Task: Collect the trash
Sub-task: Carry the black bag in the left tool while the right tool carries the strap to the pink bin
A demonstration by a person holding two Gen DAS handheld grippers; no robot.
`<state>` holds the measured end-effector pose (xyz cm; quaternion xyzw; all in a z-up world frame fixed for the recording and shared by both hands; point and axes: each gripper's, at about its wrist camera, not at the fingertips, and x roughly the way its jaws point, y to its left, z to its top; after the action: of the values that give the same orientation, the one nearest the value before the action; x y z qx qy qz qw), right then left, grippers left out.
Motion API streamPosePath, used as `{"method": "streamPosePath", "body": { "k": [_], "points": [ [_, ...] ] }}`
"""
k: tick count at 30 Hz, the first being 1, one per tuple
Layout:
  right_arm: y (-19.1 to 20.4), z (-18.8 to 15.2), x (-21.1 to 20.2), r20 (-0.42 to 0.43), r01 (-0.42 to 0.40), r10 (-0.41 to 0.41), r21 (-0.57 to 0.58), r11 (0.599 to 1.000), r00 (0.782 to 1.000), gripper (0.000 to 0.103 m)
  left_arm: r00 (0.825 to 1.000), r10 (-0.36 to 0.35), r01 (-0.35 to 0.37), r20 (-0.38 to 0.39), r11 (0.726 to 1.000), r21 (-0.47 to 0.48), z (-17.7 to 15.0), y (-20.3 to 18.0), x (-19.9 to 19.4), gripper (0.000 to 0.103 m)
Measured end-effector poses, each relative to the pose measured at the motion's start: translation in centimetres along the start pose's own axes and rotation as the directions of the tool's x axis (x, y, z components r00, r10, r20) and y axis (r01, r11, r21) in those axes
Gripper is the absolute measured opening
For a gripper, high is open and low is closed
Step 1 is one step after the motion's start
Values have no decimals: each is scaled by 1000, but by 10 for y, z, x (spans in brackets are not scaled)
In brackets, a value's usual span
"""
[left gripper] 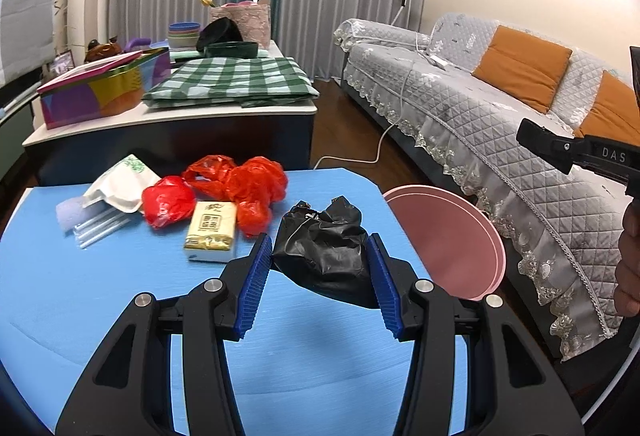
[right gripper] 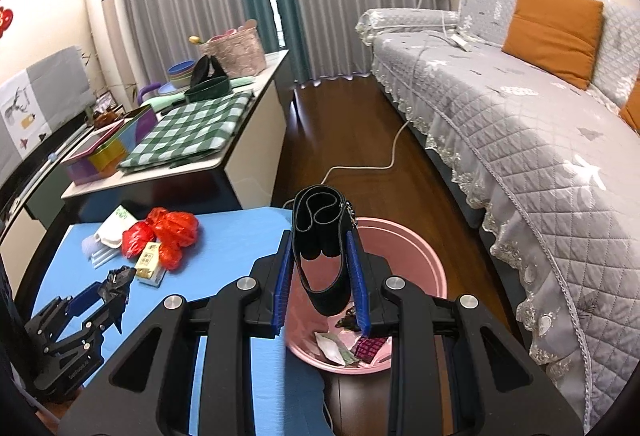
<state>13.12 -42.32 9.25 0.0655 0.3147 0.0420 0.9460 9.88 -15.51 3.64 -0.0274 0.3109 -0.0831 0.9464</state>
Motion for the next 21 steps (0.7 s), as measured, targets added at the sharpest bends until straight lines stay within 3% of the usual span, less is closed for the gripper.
{"method": "streamPosePath", "body": {
  "k": [21],
  "points": [
    [-31,17,9,20,46,-47,52,998,999,27,999,-52,52,-2,998,39,33,-46,39,48]
  ]
}}
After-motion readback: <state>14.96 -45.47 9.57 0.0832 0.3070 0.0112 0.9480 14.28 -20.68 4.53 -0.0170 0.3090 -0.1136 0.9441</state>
